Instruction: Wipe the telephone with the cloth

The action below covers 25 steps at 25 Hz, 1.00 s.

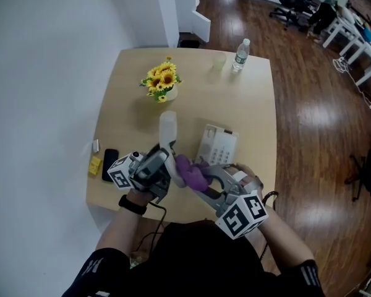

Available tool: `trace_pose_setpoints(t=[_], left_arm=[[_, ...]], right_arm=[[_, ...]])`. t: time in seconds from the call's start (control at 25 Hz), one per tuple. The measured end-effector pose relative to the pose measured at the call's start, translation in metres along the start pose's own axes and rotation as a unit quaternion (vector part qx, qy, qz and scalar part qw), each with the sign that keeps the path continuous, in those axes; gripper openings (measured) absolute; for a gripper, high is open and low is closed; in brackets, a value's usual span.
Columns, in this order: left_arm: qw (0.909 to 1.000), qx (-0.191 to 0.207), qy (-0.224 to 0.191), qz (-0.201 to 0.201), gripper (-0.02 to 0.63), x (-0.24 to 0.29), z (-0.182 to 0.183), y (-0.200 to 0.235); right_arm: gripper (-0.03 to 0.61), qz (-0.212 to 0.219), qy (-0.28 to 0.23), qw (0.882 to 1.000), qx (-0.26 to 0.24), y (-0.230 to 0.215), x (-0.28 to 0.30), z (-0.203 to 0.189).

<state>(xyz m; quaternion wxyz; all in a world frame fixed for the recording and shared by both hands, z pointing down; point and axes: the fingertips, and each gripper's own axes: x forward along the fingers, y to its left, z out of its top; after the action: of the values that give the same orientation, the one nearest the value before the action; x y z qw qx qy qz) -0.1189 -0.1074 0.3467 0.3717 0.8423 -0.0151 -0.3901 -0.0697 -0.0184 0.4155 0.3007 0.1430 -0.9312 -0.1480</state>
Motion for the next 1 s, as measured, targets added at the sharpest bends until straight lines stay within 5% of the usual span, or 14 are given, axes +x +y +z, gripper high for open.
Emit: trace_pose_setpoints(t=[0.28,0.52,0.76,1.0], left_arm=[[0.9998,-0.006,-0.021,0.001,0.207,-0.001,0.005,0.0],[0.9992,-0.012,-0.038,-0.006,0.207,-0.013,0.008,-0.001],[0.9994,-0.02,-0.022,-0.016,0.207,-0.005,0.003,-0.007],[0.9994,-0.024,-0.023,-0.008,0.209,-0.007,0.001,-0.002]], right_arm=[[0.132,0.011,0.012,1.0,0.011,0.009,0.014,0.005],[0.132,0.075,0.033,0.997,-0.004,0.043,0.014,-0.01],[0.132,0.018,-0.002,0.999,0.045,-0.001,0.007,-0.003],[0.132,0.047,0.019,0.999,-0.006,0.012,0.02,0.005]])
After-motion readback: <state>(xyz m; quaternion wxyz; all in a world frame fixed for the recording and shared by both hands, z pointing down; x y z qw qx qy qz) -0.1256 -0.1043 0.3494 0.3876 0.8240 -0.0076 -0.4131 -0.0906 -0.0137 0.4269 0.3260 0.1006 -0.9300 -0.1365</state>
